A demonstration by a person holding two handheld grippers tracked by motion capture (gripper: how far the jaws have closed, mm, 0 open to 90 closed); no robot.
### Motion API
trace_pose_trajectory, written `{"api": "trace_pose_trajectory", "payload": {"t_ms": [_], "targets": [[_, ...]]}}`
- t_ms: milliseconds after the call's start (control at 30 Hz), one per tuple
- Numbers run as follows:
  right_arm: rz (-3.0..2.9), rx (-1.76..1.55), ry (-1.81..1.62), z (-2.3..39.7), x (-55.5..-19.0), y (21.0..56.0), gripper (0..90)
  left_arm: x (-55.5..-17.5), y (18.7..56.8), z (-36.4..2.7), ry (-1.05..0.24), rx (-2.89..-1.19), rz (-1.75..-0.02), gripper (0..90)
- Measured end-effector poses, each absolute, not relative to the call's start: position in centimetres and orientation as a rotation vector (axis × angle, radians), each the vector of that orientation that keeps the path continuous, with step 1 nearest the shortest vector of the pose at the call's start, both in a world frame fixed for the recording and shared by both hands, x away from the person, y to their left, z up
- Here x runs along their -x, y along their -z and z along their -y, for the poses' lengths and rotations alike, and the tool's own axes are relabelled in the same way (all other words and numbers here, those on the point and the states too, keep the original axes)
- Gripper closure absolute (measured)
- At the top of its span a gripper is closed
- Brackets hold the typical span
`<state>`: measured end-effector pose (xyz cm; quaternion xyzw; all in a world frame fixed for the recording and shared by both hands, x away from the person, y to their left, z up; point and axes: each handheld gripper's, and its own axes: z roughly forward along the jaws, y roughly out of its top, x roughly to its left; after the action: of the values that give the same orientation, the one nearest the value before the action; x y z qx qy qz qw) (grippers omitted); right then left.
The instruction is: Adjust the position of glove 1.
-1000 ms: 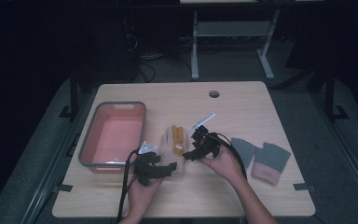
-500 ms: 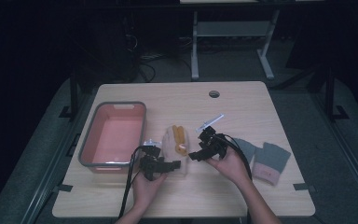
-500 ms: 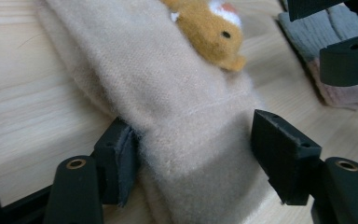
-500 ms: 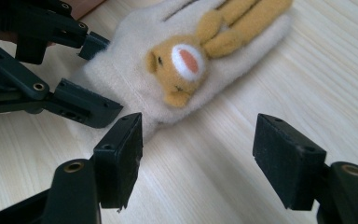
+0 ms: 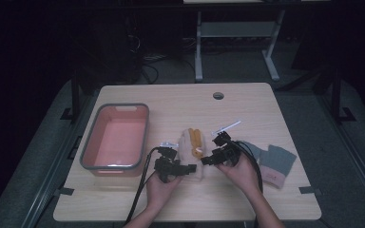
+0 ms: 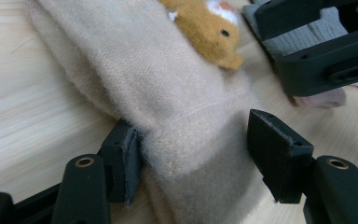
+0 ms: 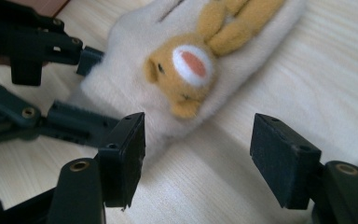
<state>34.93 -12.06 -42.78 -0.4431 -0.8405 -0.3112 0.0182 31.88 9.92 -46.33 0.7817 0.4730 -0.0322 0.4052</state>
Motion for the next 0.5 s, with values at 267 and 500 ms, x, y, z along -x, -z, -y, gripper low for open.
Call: {"api": "trace_pose_trajectory", "payload": {"t_ms": [267, 500], "targets": [[2.478, 1.452, 0.969, 12.3, -35.3, 44.2, 34.5, -32.1, 46.1, -9.6, 0.108, -1.995, -1.165, 33.9], [2.446, 1.449, 0.975, 12.0, -35.6, 44.4, 34.4, -31.9, 45.6, -10.5, 0.133, -1.960, -1.182, 26.4]]}}
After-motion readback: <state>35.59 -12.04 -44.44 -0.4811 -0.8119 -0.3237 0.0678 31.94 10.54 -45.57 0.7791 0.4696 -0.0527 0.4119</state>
